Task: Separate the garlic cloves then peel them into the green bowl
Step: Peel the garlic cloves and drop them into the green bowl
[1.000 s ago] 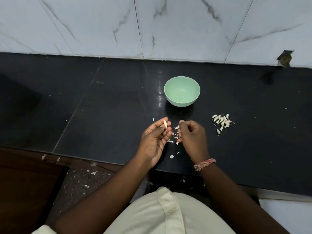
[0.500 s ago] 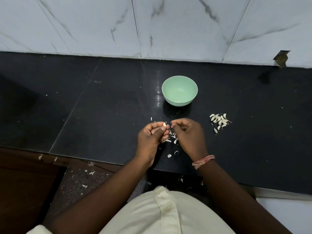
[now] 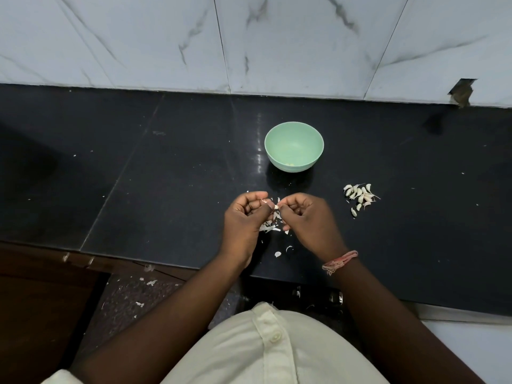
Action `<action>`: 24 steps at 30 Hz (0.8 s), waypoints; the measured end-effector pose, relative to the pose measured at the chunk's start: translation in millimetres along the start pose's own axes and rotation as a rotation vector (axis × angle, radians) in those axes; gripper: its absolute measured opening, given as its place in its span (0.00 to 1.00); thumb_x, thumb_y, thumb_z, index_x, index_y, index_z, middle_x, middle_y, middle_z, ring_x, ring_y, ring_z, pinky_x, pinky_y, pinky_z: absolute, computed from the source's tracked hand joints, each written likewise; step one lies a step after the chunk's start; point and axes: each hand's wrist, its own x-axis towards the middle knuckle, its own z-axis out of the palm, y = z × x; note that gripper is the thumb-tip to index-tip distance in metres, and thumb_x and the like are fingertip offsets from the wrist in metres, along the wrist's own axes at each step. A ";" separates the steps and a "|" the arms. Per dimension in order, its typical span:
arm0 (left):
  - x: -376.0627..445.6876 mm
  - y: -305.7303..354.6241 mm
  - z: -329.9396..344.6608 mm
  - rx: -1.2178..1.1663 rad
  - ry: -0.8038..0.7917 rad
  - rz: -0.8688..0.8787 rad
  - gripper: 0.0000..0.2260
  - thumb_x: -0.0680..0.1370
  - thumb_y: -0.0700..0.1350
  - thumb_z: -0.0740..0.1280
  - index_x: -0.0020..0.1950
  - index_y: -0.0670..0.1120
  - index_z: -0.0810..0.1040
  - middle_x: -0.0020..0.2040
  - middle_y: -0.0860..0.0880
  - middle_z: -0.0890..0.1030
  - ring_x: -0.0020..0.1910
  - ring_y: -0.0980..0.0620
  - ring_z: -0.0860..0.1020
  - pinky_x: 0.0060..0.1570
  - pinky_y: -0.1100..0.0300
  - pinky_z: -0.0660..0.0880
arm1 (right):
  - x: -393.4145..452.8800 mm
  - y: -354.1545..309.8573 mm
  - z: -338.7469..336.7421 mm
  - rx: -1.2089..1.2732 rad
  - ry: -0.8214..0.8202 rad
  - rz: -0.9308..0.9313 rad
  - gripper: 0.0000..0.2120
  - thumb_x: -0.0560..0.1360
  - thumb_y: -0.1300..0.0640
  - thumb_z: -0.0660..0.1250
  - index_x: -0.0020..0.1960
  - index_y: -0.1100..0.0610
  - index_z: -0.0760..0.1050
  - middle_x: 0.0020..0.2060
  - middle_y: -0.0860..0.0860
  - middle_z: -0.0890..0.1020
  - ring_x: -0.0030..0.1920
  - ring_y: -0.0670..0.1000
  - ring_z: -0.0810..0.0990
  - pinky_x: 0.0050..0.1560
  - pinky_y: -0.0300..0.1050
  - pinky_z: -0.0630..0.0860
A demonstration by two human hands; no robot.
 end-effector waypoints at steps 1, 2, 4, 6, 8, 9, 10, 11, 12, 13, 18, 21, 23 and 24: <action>0.4 0.7 0.5 -0.020 -0.003 -0.003 0.10 0.76 0.32 0.72 0.57 0.37 0.80 0.42 0.44 0.83 0.39 0.52 0.81 0.43 0.61 0.79 | -0.8 0.6 0.8 0.004 -0.004 0.001 0.05 0.76 0.60 0.72 0.43 0.54 0.83 0.33 0.50 0.85 0.33 0.54 0.84 0.41 0.60 0.84; 0.7 1.2 1.0 -0.039 -0.008 -0.008 0.10 0.76 0.32 0.72 0.57 0.37 0.80 0.42 0.45 0.83 0.40 0.52 0.82 0.43 0.61 0.80 | -1.4 1.4 1.6 0.010 -0.005 0.002 0.04 0.76 0.60 0.72 0.43 0.54 0.83 0.34 0.50 0.85 0.34 0.54 0.85 0.41 0.60 0.84; 0.7 1.0 2.1 -0.085 -0.010 -0.031 0.09 0.76 0.31 0.71 0.55 0.38 0.81 0.43 0.44 0.84 0.43 0.51 0.83 0.44 0.60 0.81 | -2.3 3.3 2.8 0.021 -0.008 0.005 0.04 0.76 0.60 0.71 0.44 0.55 0.83 0.34 0.50 0.86 0.35 0.55 0.85 0.41 0.59 0.84; 0.2 0.7 2.9 -0.115 -0.003 -0.050 0.09 0.76 0.30 0.70 0.55 0.39 0.81 0.44 0.43 0.84 0.43 0.51 0.83 0.43 0.61 0.81 | -3.6 4.3 4.3 0.024 -0.022 -0.001 0.04 0.76 0.61 0.71 0.44 0.55 0.83 0.35 0.50 0.86 0.34 0.53 0.84 0.40 0.56 0.84; -0.4 1.2 3.7 -0.130 0.005 -0.065 0.09 0.76 0.29 0.70 0.54 0.38 0.82 0.44 0.42 0.84 0.42 0.51 0.83 0.41 0.62 0.81 | -5.5 5.1 6.0 0.007 -0.021 -0.021 0.05 0.76 0.61 0.71 0.42 0.54 0.82 0.34 0.50 0.86 0.32 0.49 0.82 0.39 0.51 0.81; -0.6 1.7 4.0 -0.144 0.011 -0.078 0.09 0.76 0.28 0.69 0.53 0.38 0.82 0.44 0.42 0.84 0.42 0.51 0.84 0.41 0.63 0.81 | -6.4 5.7 6.7 -0.005 -0.014 -0.033 0.04 0.75 0.60 0.71 0.42 0.54 0.82 0.34 0.49 0.86 0.32 0.47 0.81 0.39 0.50 0.81; -1.0 2.8 4.2 -0.163 0.016 -0.093 0.09 0.76 0.28 0.70 0.53 0.37 0.82 0.43 0.42 0.85 0.41 0.51 0.84 0.42 0.63 0.81 | -7.1 6.3 6.8 -0.014 -0.007 -0.043 0.04 0.75 0.60 0.72 0.42 0.54 0.82 0.33 0.49 0.85 0.32 0.47 0.81 0.38 0.49 0.80; -1.4 4.3 4.8 -0.183 0.017 -0.107 0.08 0.75 0.28 0.70 0.53 0.37 0.82 0.42 0.42 0.85 0.41 0.51 0.85 0.43 0.63 0.82 | -7.6 6.8 6.5 -0.018 -0.003 -0.051 0.04 0.75 0.60 0.72 0.42 0.54 0.82 0.32 0.50 0.85 0.31 0.47 0.81 0.38 0.48 0.80; -1.8 5.8 5.3 -0.201 0.015 -0.120 0.08 0.75 0.28 0.70 0.52 0.36 0.81 0.42 0.42 0.85 0.41 0.51 0.85 0.44 0.62 0.83 | -8.0 7.2 6.2 -0.020 0.003 -0.058 0.04 0.75 0.59 0.71 0.42 0.54 0.82 0.32 0.50 0.84 0.31 0.49 0.81 0.37 0.48 0.79; -2.0 6.9 5.9 -0.217 0.010 -0.133 0.08 0.75 0.28 0.70 0.52 0.36 0.81 0.41 0.43 0.85 0.41 0.50 0.85 0.45 0.62 0.83 | -7.8 7.4 5.6 -0.021 0.011 -0.064 0.04 0.75 0.59 0.71 0.42 0.54 0.81 0.32 0.50 0.84 0.31 0.51 0.81 0.37 0.49 0.79; -3.9 11.5 9.7 -0.274 0.012 -0.184 0.06 0.76 0.29 0.69 0.50 0.36 0.82 0.41 0.42 0.85 0.40 0.51 0.85 0.42 0.63 0.82 | -7.4 4.0 2.5 -0.020 0.031 -0.097 0.04 0.75 0.60 0.71 0.41 0.55 0.81 0.31 0.52 0.82 0.29 0.50 0.81 0.36 0.49 0.80; -4.2 13.8 11.7 -0.282 0.024 -0.208 0.06 0.75 0.29 0.69 0.51 0.36 0.82 0.42 0.41 0.85 0.40 0.50 0.85 0.42 0.64 0.82 | -6.4 2.1 1.2 -0.052 0.039 -0.129 0.05 0.75 0.61 0.71 0.40 0.56 0.80 0.29 0.53 0.81 0.29 0.53 0.79 0.35 0.52 0.79; -4.9 15.5 12.3 -0.284 0.026 -0.225 0.06 0.76 0.29 0.69 0.51 0.35 0.82 0.42 0.41 0.85 0.40 0.50 0.85 0.42 0.63 0.82 | -5.7 1.8 0.4 -0.050 0.033 -0.124 0.06 0.74 0.62 0.71 0.39 0.56 0.80 0.29 0.52 0.80 0.29 0.49 0.77 0.36 0.53 0.79; -4.8 15.8 12.3 -0.283 0.027 -0.235 0.06 0.76 0.29 0.69 0.51 0.35 0.82 0.42 0.42 0.85 0.40 0.51 0.85 0.42 0.63 0.82 | -5.6 1.8 0.0 -0.050 0.029 -0.119 0.06 0.74 0.62 0.71 0.39 0.56 0.80 0.29 0.52 0.80 0.29 0.48 0.77 0.36 0.53 0.80</action>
